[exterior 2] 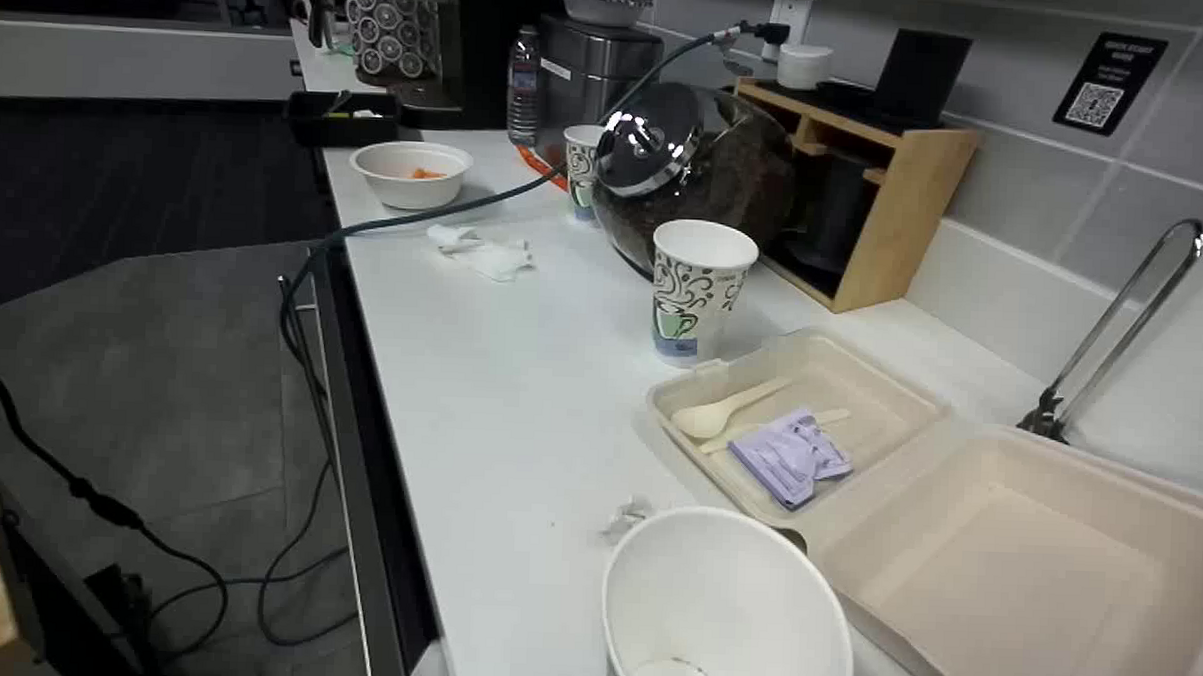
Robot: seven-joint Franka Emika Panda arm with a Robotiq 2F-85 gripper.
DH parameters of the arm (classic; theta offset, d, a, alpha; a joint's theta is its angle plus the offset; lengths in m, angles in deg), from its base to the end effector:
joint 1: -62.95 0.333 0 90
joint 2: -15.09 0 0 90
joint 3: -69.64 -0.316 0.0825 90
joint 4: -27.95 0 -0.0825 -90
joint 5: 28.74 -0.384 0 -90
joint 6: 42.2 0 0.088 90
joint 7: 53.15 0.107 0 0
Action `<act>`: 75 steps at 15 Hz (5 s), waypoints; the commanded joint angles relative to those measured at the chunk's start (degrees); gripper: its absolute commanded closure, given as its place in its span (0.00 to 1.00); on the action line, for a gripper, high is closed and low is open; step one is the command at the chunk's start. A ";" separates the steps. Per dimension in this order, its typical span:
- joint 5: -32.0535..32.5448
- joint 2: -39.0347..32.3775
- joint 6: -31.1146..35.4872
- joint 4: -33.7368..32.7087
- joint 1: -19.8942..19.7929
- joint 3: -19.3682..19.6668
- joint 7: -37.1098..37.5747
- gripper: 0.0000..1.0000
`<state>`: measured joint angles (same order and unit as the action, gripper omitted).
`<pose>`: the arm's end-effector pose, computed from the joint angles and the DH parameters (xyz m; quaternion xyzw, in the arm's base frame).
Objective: Move the black box backwards then put the white bowl on the coffeemaker.
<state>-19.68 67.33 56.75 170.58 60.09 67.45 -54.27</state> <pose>0.2880 -0.0147 0.5803 0.9928 0.0041 0.0719 0.0954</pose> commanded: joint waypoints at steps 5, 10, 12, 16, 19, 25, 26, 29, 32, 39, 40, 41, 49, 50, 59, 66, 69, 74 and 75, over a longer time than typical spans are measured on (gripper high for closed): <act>0.50 -0.07 -0.18 -0.15 0.89 0.54 0.55 0.00; -2.83 -2.34 3.07 2.10 1.99 0.11 3.53 0.00; -8.84 -4.59 7.49 3.53 3.83 -0.11 6.02 0.00; -18.23 -11.45 23.03 5.90 6.17 -2.04 9.62 0.00; -19.92 -19.53 33.40 5.11 5.84 -4.93 14.41 0.00; -18.83 -36.76 39.30 0.25 6.94 -9.82 23.92 0.00; -20.74 -37.88 35.58 -1.45 9.08 -8.00 18.42 0.00; -18.85 -37.01 37.96 0.23 8.72 -8.43 20.21 0.00; -23.83 -40.84 41.43 -1.40 9.28 -8.47 25.06 0.00; -31.03 -55.27 61.98 -5.73 10.08 -8.70 35.78 0.00; -30.22 -57.44 64.98 -6.38 10.20 -8.47 38.38 0.00; -29.19 -59.21 67.37 -6.81 10.50 -8.11 40.60 0.00; -23.39 -67.74 71.87 -10.05 13.30 -4.93 51.30 0.42; -22.89 -68.22 71.38 -10.55 13.83 -4.45 51.95 0.51; -13.37 -66.79 68.02 -11.94 21.99 5.57 57.31 0.98; -2.10 -64.30 62.03 -14.66 24.77 15.23 62.84 0.98; 0.33 -64.50 58.44 -16.46 21.03 12.30 63.07 0.98; -7.49 -66.05 53.20 -20.31 14.24 3.68 45.18 0.98; -8.00 -66.39 52.55 -21.09 13.57 3.05 43.04 0.98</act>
<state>-24.61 1.97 112.22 152.52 76.73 73.68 -4.02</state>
